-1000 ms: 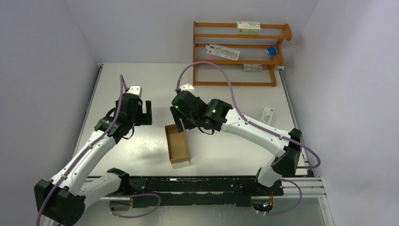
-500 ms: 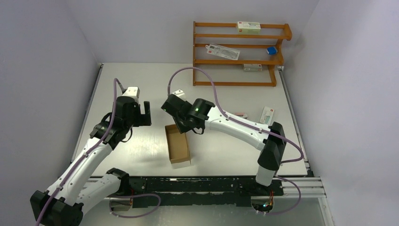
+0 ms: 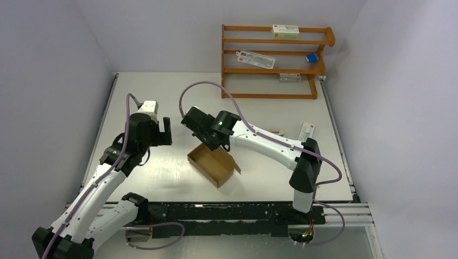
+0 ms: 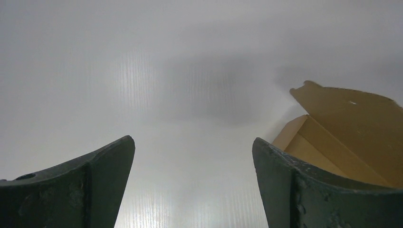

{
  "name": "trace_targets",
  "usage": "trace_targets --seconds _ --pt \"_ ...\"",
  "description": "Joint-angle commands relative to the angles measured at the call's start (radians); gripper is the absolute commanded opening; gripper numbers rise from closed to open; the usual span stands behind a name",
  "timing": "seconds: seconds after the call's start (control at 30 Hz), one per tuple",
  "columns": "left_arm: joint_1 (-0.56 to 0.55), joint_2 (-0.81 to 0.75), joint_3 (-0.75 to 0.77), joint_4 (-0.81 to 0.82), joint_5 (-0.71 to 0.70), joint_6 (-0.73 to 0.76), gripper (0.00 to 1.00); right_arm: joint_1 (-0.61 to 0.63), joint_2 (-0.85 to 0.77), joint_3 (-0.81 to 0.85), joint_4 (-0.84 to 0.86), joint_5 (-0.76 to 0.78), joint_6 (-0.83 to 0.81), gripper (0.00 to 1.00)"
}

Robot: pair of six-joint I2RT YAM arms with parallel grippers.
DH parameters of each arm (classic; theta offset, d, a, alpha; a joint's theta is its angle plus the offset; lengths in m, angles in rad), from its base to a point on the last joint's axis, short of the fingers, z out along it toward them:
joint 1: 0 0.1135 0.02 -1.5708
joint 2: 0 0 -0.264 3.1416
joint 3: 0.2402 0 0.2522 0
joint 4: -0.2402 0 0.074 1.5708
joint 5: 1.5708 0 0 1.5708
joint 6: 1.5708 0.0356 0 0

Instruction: Fold the paper box

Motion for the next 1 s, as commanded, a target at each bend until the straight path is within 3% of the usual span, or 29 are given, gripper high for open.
trace_targets --seconds 0.0,0.2,0.43,0.83,0.97 --pt "0.011 -0.058 -0.016 0.043 -0.006 0.045 0.99 -0.009 0.013 0.041 0.008 -0.03 -0.309 0.0" --pt "0.011 -0.113 -0.037 0.076 0.066 0.085 0.99 -0.033 -0.046 -0.033 0.132 -0.138 -0.671 0.0" --pt "0.011 -0.116 -0.037 0.093 0.136 0.118 0.98 -0.11 -0.11 -0.079 0.195 -0.308 -0.922 0.0" --pt "0.011 -0.093 -0.049 0.134 0.323 0.15 0.99 -0.219 -0.153 -0.203 0.342 -0.557 -1.051 0.0" --pt "0.011 -0.089 -0.05 0.127 0.344 0.164 0.99 -0.22 -0.152 -0.221 0.37 -0.537 -1.045 0.13"
